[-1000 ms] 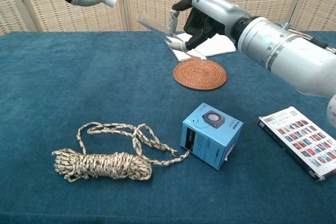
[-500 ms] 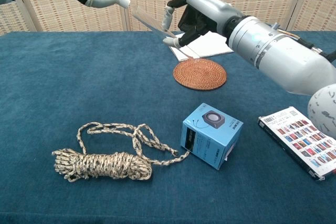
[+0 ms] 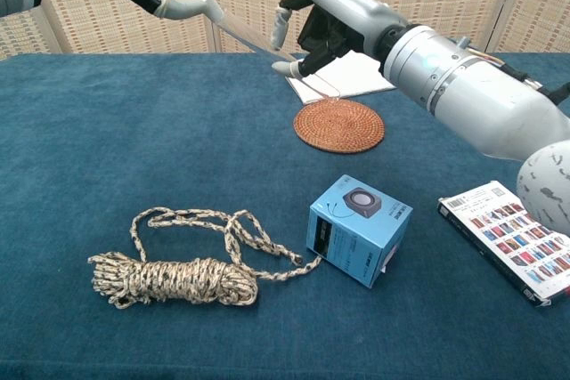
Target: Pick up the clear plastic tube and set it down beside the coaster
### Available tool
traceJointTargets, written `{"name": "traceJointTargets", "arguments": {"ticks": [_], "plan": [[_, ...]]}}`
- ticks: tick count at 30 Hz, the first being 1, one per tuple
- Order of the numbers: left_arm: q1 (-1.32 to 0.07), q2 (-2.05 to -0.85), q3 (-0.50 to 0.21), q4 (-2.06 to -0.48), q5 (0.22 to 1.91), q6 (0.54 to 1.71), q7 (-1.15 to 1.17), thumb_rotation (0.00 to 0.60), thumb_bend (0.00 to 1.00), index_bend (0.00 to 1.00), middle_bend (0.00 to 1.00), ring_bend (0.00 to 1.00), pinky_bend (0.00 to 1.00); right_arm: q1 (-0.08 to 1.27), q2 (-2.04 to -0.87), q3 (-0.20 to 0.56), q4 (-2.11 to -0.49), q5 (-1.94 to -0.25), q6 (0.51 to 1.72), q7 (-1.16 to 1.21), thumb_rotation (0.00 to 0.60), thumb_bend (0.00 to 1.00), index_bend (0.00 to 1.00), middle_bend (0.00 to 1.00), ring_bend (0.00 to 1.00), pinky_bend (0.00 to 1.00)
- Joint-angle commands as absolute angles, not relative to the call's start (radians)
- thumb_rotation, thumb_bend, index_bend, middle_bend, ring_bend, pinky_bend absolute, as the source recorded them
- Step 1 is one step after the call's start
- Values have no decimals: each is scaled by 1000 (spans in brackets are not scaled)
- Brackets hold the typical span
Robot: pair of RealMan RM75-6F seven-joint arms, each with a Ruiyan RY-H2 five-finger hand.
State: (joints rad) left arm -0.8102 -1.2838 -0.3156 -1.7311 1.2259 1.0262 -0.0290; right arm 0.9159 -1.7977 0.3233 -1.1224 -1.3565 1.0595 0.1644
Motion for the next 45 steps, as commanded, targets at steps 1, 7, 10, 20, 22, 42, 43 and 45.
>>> {"name": "traceJointTargets", "arguments": {"ticks": [1,7,10,20,22,42,43,45], "plan": [[-812,-1285,-314,-1731,1225,1025,-27,600,440,573,71,0,0,917,-1799,324,-1122,-1355,1059,164,600,1000,757,1000,1000,1000],[-813,-1288,-314,-1733,1222,1026,-28,600,441,573,71,0,0,922,-1802,328,-1120,-1353,1059,165,600,1000,757,1000,1000,1000],[-814,-1291,-313,-1734,1223,1027,-31,600,441,572,71,0,0,925,-1805,330,-1119,-1354,1063,169,600,1000,757,1000,1000,1000],[-814,-1319,-321,-1729,1208,1048,-32,600,440,573,71,0,0,928,-1834,342,-1100,-1354,1090,210,600,1000,791,1000,1000,1000],[-815,-1322,-321,-1729,1207,1051,-29,600,439,574,70,0,0,929,-1840,348,-1098,-1353,1096,221,600,1000,802,1000,1000,1000],[-808,-1334,-332,-1726,1179,1066,-31,600,434,555,71,0,0,933,-1890,373,-1072,-1347,1141,284,600,1000,835,1000,1000,1000],[-808,-1333,-332,-1728,1177,1063,-31,600,434,548,71,0,0,933,-1892,373,-1070,-1347,1141,284,600,1000,835,1000,1000,1000],[-808,-1331,-332,-1729,1174,1060,-30,600,433,528,70,0,0,935,-1895,374,-1067,-1345,1139,285,600,1000,835,1000,1000,1000]]}}
